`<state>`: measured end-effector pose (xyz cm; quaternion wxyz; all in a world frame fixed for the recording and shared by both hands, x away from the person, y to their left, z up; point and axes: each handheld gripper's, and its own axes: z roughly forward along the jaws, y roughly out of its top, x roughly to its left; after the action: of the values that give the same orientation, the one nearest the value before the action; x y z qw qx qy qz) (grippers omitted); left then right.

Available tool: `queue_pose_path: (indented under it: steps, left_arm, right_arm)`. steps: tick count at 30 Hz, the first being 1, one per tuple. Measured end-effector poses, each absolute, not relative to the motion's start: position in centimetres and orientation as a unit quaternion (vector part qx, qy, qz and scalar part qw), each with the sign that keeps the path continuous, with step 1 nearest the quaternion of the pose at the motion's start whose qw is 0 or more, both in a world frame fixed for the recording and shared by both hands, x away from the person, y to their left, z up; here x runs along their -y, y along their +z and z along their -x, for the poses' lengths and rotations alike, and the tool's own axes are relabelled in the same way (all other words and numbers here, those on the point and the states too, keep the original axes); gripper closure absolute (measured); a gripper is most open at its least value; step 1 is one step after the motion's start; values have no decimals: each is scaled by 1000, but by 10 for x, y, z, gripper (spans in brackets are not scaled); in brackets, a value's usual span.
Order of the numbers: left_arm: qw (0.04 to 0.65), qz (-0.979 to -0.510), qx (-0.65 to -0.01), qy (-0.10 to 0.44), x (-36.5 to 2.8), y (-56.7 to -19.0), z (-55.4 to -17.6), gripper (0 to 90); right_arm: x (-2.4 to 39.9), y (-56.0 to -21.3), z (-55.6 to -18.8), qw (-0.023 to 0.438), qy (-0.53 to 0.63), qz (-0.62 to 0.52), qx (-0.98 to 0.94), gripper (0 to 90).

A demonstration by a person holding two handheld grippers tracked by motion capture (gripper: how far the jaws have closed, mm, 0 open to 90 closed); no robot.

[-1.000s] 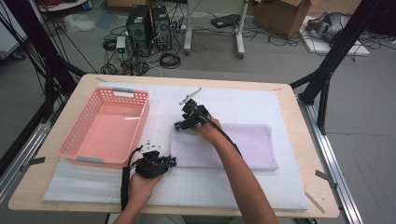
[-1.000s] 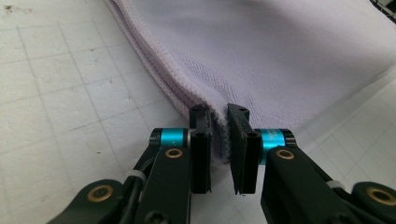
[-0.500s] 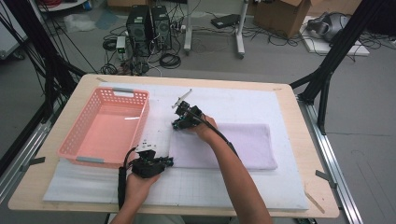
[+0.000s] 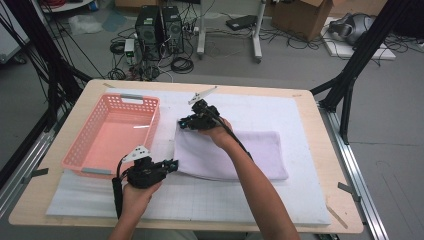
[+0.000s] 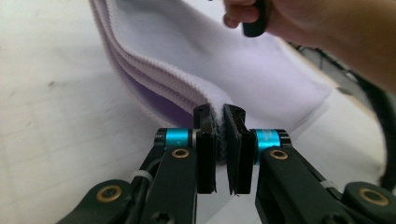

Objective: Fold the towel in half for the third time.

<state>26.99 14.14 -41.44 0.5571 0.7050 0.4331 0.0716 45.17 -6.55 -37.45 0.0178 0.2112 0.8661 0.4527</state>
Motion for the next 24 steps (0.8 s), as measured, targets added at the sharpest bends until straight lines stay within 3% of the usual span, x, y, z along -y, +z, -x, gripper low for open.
queue_pose_path:
  steps: [12,24]
  left_arm:
    - [575,-724,-377,53,-94,-394,-283,833]
    - [560,-749,-353,30,-42,-393,-303,828]
  right_arm:
    - [115,-348,-448,25,480,-217,-850,823]
    - [176,-354,-447,59,466,-266,-842,823]
